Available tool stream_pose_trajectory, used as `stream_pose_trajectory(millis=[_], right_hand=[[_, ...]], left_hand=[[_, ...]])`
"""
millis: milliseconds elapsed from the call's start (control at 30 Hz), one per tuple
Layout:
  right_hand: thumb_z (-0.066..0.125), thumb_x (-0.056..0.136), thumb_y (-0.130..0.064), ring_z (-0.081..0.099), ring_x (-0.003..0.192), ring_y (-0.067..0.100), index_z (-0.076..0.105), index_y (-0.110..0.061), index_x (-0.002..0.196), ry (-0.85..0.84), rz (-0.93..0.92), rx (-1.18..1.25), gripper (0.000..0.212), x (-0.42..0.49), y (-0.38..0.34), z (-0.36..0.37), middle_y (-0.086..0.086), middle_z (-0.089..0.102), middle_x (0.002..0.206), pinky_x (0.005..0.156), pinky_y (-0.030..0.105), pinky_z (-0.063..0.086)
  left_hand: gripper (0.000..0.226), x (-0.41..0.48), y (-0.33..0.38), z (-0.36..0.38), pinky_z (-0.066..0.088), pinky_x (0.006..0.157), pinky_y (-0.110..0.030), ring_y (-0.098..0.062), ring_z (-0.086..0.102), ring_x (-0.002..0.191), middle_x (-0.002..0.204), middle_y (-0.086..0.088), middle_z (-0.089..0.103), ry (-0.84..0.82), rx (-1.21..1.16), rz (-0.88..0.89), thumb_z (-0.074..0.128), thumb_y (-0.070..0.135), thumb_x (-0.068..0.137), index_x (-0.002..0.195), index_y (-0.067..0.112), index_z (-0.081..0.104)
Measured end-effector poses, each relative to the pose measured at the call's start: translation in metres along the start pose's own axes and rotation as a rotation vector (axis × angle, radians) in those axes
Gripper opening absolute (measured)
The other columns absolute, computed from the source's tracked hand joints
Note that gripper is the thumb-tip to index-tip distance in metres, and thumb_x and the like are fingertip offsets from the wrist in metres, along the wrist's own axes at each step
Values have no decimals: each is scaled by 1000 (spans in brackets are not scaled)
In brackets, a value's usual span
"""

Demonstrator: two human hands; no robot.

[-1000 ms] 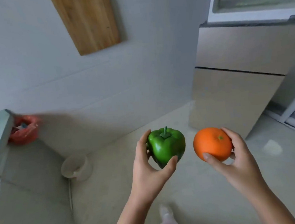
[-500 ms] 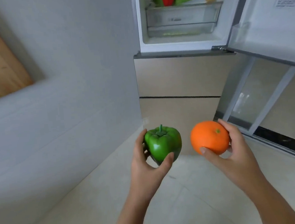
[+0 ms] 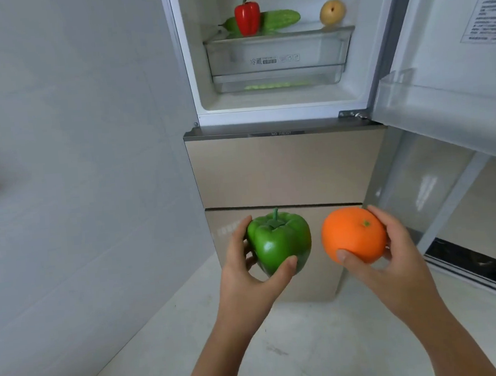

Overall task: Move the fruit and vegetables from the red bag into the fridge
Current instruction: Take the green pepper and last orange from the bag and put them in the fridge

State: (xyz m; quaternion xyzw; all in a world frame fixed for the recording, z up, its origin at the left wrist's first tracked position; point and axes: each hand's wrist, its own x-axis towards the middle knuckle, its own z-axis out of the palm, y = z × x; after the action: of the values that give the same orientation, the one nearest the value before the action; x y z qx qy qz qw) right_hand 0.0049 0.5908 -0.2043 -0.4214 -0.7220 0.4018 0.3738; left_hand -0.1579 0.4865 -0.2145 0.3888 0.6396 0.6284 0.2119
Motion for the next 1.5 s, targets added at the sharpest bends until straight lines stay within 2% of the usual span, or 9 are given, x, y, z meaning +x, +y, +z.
stream_pose_trajectory(millis=[400, 600, 700, 767, 867, 1000, 1167, 1333, 1500], right_hand=[[76, 69, -23, 46, 104, 17, 29, -46, 123, -39, -74, 62, 76, 170, 5, -9, -11, 34, 125, 81, 35, 43], [77, 68, -22, 46, 112, 22, 30, -43, 124, -4, -61, 49, 76, 232, 7, 23, -8, 36, 125, 87, 37, 42], [80, 59, -47, 47, 110, 19, 30, -44, 124, 23, -61, 60, 83, 263, -1, 42, -12, 38, 124, 88, 38, 43], [73, 49, -56, 49, 107, 16, 32, -45, 122, 61, -73, 79, 84, 287, -12, 54, -21, 41, 118, 88, 38, 45], [72, 48, -51, 51, 105, 17, 35, -45, 119, 131, -100, 113, 80, 325, -28, 71, -15, 43, 118, 85, 38, 46], [80, 65, -26, 49, 103, 17, 32, -47, 113, 197, -160, 55, 71, 366, -45, 85, -10, 39, 119, 77, 28, 41], [78, 56, -55, 48, 97, 9, 35, -43, 117, 285, -182, 47, 76, 401, -54, 87, -22, 41, 113, 77, 27, 41], [75, 68, -24, 50, 96, 17, 36, -39, 115, 364, -179, 67, 63, 439, -64, 79, -10, 42, 116, 68, 25, 40], [76, 68, -24, 53, 98, 17, 42, -40, 115, 343, -223, 129, 60, 477, -66, 78, -5, 47, 120, 74, 30, 42]], left_hand=[[83, 149, -2, 56, 44, 79, -8, 3, 54, 105, 121, 17, 53, 73, 59, 78, 72, 52, 54, 129, 40, 39], [84, 218, -13, 47, 46, 76, -9, 4, 55, 104, 119, 15, 55, 58, 31, 98, 73, 51, 52, 129, 37, 41], [84, 262, -15, 37, 45, 75, -7, 5, 56, 102, 117, 17, 56, 36, -6, 118, 74, 49, 51, 128, 36, 43], [84, 294, -13, 30, 45, 76, -8, 4, 56, 101, 116, 18, 56, 29, -20, 139, 74, 50, 51, 128, 36, 43], [83, 345, -7, 17, 46, 79, -10, 4, 57, 101, 113, 22, 57, 10, -34, 186, 73, 50, 50, 127, 39, 44], [81, 409, 4, 8, 48, 75, -12, 1, 59, 97, 113, 18, 57, -35, -48, 247, 73, 49, 51, 126, 37, 45], [78, 475, 16, 20, 46, 75, -9, 7, 56, 96, 112, 22, 54, -56, -47, 323, 76, 48, 53, 123, 39, 43], [71, 524, 33, 37, 47, 79, -11, 3, 57, 98, 115, 12, 56, -57, -59, 389, 75, 34, 61, 125, 29, 45], [78, 564, 55, 50, 48, 88, -21, -4, 56, 106, 120, 8, 55, 9, -15, 440, 74, 37, 59, 130, 26, 42]])
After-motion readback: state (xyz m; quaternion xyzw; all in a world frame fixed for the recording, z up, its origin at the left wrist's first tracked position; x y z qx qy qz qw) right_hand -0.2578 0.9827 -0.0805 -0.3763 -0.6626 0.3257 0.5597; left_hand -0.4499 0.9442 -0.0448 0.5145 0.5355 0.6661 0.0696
